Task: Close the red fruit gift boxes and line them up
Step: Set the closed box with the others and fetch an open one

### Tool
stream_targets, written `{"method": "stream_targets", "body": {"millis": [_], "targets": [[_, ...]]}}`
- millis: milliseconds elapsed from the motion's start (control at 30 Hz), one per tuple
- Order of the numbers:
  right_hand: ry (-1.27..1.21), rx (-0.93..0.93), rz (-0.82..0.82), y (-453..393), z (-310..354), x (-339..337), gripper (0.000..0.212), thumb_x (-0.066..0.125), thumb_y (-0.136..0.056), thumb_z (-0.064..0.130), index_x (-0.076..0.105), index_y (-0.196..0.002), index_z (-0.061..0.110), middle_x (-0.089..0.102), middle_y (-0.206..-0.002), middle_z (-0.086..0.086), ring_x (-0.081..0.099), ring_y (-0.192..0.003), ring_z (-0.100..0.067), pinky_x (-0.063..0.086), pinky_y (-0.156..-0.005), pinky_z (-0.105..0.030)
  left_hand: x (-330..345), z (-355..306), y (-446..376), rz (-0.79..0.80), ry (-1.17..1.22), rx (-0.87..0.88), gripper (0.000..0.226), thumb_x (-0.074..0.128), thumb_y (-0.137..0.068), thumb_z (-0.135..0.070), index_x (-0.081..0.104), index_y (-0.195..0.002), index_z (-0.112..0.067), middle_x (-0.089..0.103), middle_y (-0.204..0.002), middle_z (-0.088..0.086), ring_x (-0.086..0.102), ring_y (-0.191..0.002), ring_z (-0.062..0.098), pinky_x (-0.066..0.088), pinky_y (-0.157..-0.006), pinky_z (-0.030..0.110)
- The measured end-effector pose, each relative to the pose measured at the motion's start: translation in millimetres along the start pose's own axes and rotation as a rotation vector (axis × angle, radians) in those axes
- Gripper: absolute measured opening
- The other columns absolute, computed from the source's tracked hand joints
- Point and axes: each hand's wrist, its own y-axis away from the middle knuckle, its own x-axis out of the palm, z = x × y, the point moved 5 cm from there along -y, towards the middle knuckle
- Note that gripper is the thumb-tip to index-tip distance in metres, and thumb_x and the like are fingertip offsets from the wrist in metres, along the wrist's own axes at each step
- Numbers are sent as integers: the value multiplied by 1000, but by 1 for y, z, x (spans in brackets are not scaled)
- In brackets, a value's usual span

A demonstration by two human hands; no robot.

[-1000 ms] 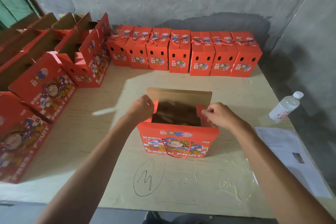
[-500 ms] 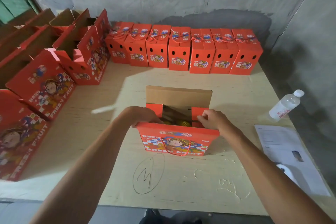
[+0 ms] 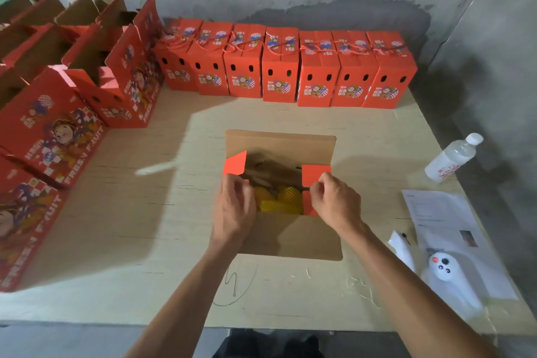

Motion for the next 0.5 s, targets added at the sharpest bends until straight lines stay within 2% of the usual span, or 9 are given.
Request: {"method": "stream_targets", "body": {"millis": [67, 133, 233, 267, 300, 333, 367, 433, 500], "targets": [[-64, 130, -53, -3, 3, -1, 29, 50, -95, 34, 45, -70, 19, 49, -57, 5, 48, -52, -30, 21, -49, -27, -3, 1, -12, -138, -12, -8, 7, 45, -100, -19, 48, -94, -16, 52, -86, 0, 48, -78, 24, 44, -72, 43], [-63, 130, -156, 0, 7, -3, 34, 59, -95, 28, 43, -66, 19, 48, -53, 1, 49, -47, -31, 16, -48, -24, -2, 5, -21, -211, -145, -33, 8, 48, -101, -15, 54, -104, -10, 56, -98, 6, 51, -90, 27, 43, -82, 42], [-9, 78, -250, 3, 10, -5, 27, 68, -93, 26, 49, -75, 18, 58, -67, -2, 59, -61, -28, 29, -49, -27, 19, 12, -25, 19, -333, 59, 21, 47, -107, -22, 64, -113, -12, 65, -114, 5, 58, -108, 29, 43, -98, 42], [-9, 66, -277, 3, 11, -5, 19, 70, -91, 25, 55, -85, 15, 62, -79, -6, 61, -73, -30, 40, -55, -32, 25, 16, -24, 115, -349, 96, 32, 42, -109, -29, 71, -106, -15, 69, -117, 2, 60, -116, 26, 42, -105, 42], [-22, 75, -288, 3, 10, -4, 22, 71, -89, 24, 59, -101, 10, 65, -95, -10, 63, -86, -33, 48, -65, -38, 29, 18, -23, 175, -333, 111, 46, 36, -110, -36, 76, -95, -18, 73, -117, 0, 60, -123, 22, 39, -112, 41], [-53, 99, -261, 0, 8, -1, 37, 71, -89, 22, 57, -120, 5, 64, -113, -15, 63, -100, -36, 52, -76, -43, 29, 19, -24, 194, -294, 101, 57, 30, -110, -39, 78, -86, -21, 75, -113, -3, 61, -124, 18, 38, -114, 39], [-114, 117, -202, -2, 4, 3, 53, 69, -91, 20, 49, -137, 3, 60, -131, -18, 62, -112, -37, 54, -85, -45, 26, 20, -26, 180, -245, 70, 60, 26, -111, -41, 78, -85, -25, 76, -107, -6, 64, -118, 16, 41, -111, 35], [-263, 129, -85, -1, 2, 8, 69, 63, -98, 18, 28, -157, 6, 46, -156, -15, 54, -134, -31, 53, -97, -43, 20, 26, -30, 129, -113, -42, 53, 23, -111, -48, 74, -104, -35, 75, -102, -12, 69, -101, 8, 51, -90, 26], [-378, 133, -41, -1, -3, 9, 71, 60, -101, 16, 21, -161, 11, 42, -160, -11, 47, -143, -27, 49, -104, -41, 16, 30, -33, 128, -15, -119, 46, 25, -110, -54, 65, -128, -40, 75, -114, -13, 70, -102, 2, 55, -83, 27]]}}
